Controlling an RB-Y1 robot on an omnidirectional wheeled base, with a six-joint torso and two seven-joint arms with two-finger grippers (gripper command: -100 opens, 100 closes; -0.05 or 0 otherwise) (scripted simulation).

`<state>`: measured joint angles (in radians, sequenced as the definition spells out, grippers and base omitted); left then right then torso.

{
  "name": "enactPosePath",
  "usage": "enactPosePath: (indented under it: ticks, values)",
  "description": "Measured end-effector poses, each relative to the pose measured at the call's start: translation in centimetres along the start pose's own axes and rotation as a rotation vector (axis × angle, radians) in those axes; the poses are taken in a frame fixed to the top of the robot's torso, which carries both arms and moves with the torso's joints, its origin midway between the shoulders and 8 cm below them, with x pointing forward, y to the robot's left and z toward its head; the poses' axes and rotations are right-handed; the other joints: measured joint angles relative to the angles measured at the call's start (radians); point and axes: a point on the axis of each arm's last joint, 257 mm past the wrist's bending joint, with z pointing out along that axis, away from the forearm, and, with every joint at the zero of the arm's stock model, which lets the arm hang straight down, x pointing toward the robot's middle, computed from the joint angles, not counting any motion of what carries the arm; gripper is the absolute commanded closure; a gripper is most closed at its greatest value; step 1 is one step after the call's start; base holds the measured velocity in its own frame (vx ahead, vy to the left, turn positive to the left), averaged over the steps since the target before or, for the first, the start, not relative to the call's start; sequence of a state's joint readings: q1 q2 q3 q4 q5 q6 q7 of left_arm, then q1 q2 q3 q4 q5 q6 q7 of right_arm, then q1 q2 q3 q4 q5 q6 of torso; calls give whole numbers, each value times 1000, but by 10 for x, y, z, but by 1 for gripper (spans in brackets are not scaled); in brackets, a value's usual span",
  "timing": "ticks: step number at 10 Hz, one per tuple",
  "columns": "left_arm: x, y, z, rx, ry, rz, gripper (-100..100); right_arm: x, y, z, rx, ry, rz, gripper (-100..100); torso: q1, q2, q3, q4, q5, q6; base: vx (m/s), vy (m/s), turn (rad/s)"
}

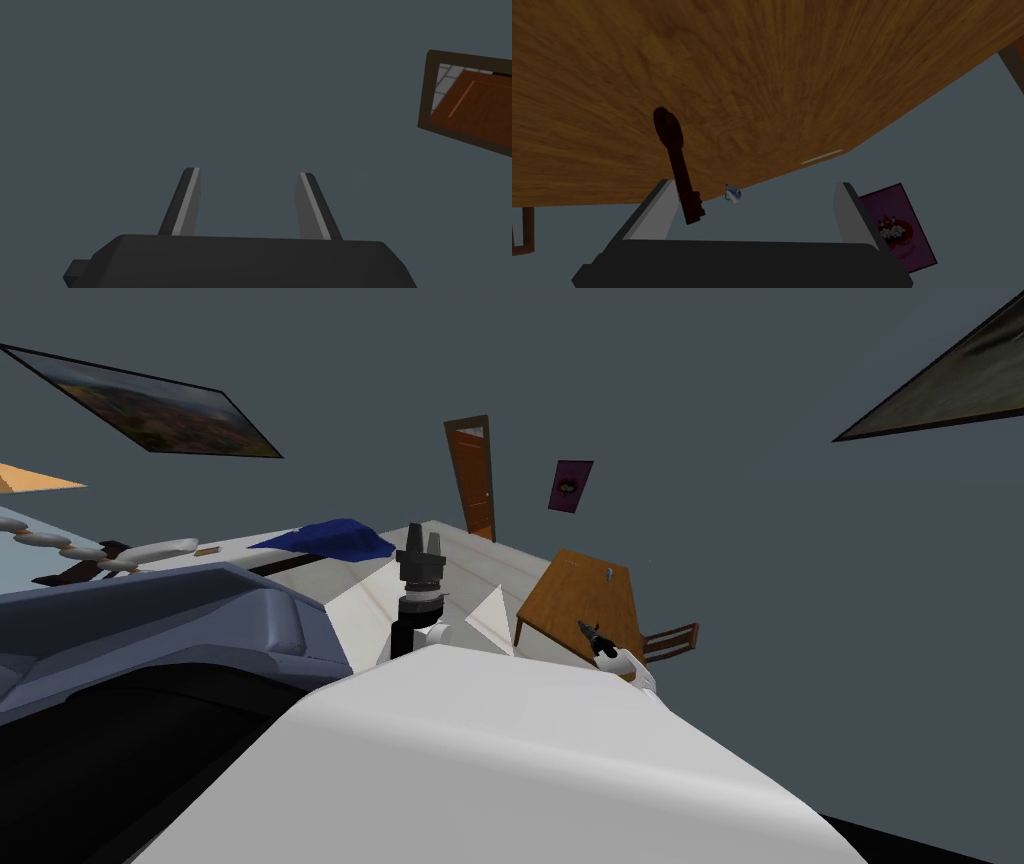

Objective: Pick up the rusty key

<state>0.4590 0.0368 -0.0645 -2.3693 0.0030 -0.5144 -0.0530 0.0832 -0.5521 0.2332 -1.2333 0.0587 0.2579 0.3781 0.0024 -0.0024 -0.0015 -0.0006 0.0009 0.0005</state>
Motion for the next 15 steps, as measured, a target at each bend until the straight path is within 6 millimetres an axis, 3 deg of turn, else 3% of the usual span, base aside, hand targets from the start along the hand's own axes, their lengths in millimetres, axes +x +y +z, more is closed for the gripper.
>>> enactPosePath:
  ticks: [5, 10, 11, 12, 15]
  values:
    - [0, 0, 0, 0, 0, 0, 0, 3, -56, 6, 129, 37, -76, -100, -1, 1, 1, 0, 0, 0, 36, 31, 40]
    - [0, 0, 0, 0, 0, 0, 0, -3, -124, -4, 282, 72, -160, -100, 0, 0, 0, 0, 0, 0, 43, 29, 35]
    - [0, 0, 0, 0, 0, 0, 0, -3, -125, -4, 285, 73, -161, 0, -1, 2, 1, 0, 0, 0, 0, 0, 0]
    - [0, 0, 0, 0, 0, 0, 0, -3, -125, -4, 285, 73, -161, -100, -2, 3, 1, 1, 0, 0, 4, 27, 149]
    - [0, 0, 0, 0, 0, 0, 0, -18, -149, -7, 306, 35, -149, -100, 0, 3, 2, 1, 0, 0, 8, 28, 73]
